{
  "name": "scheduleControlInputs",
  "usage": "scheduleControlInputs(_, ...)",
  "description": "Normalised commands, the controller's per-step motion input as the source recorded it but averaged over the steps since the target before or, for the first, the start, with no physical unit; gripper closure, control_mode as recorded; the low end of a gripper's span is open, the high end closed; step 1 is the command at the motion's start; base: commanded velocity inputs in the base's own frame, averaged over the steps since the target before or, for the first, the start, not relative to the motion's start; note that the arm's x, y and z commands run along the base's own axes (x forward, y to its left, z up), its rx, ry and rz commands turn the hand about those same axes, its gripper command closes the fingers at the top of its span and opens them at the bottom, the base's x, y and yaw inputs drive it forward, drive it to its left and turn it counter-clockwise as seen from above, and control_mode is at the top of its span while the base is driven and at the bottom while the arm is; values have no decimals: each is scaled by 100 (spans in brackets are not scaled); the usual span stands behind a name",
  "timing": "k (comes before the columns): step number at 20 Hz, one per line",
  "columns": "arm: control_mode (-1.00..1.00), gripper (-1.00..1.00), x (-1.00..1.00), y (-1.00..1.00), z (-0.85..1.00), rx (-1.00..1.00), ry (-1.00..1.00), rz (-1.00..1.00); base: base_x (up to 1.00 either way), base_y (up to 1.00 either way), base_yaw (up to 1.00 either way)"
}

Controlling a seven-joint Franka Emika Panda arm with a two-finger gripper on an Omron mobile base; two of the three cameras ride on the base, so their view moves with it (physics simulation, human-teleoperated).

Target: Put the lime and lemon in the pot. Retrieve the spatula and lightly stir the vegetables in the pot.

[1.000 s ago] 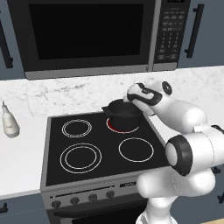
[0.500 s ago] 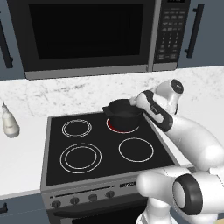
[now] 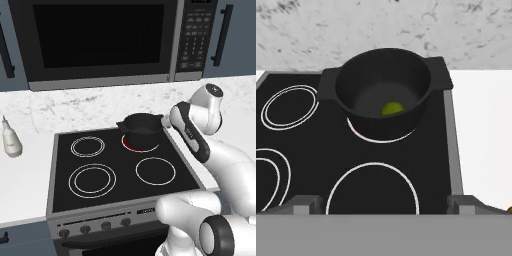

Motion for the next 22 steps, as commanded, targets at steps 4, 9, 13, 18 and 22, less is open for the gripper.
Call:
scheduleControlInputs(4, -100, -100, 0, -24, -27, -1, 2, -1, 0, 0, 0)
scheduleControlInputs(9, -100, -100, 0, -13, -13, 0, 0, 0, 0, 0, 0)
scheduleControlInputs(13, -100, -100, 0, -45, -16, 0, 2, -1, 0, 0, 0)
scheduleControlInputs(18, -100, -100, -12, -78, -17, 1, 5, -2, 0, 0, 0)
scheduleControlInputs(22, -100, -100, 0, -74, -23, 0, 11, -1, 0, 0, 0)
